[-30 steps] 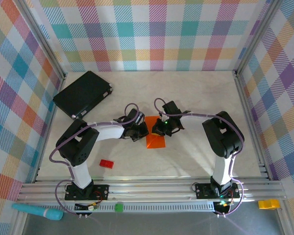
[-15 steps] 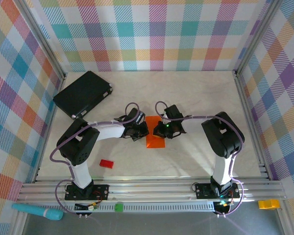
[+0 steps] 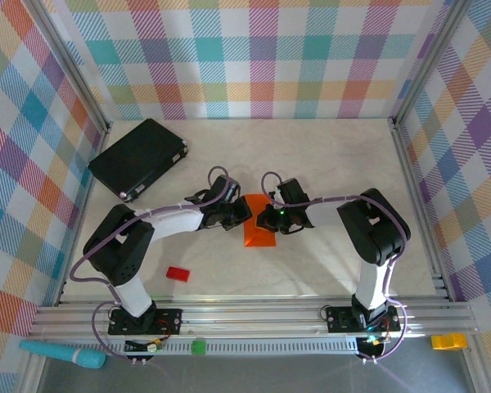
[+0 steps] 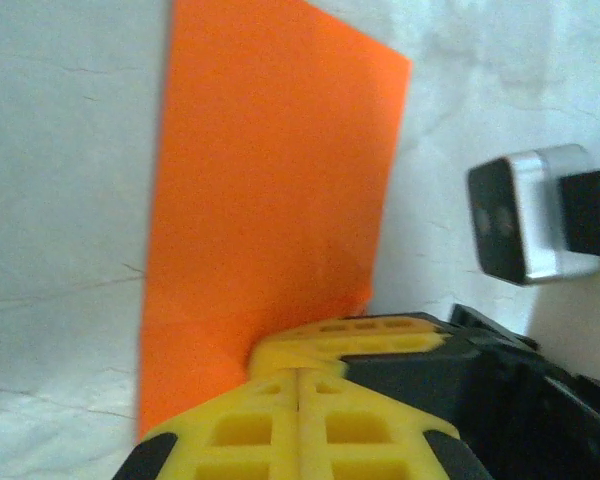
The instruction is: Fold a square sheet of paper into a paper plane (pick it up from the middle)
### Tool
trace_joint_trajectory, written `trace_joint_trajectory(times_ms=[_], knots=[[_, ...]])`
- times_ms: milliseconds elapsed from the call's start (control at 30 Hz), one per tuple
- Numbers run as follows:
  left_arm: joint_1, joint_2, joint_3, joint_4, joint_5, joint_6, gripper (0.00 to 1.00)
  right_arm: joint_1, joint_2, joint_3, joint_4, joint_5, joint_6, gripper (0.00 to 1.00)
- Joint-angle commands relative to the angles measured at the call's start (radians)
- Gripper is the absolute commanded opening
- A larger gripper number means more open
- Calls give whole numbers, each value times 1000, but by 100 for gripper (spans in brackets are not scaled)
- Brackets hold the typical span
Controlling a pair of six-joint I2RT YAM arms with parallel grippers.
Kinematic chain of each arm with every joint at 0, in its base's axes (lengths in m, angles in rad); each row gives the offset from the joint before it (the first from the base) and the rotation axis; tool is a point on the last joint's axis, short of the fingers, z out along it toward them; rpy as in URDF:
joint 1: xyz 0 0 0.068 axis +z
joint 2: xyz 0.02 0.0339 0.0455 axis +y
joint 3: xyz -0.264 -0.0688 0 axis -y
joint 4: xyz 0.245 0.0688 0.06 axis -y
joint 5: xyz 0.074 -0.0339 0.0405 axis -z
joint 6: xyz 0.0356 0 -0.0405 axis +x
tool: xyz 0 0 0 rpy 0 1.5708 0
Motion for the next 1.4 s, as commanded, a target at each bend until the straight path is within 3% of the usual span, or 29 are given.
trace_joint_trajectory(times_ms=[0,467,800,1100,1367], knots=[[-44,-3,-38,32,49,-56,6,-2,85,-54,-131,155,-25,2],[-90,2,-118,62,50,-78,2,-8,98,-15,-179,121,-43,1],[-89,-85,-150,22,-53,-79,0,-16,92,-7,-185,106,-47,1],[-89,-1,-148,233,89,-125,0,-16,92,-10,-179,99,-43,1],[-89,31,-148,173,73,-125,0,-19,90,-4,-192,96,-40,1]])
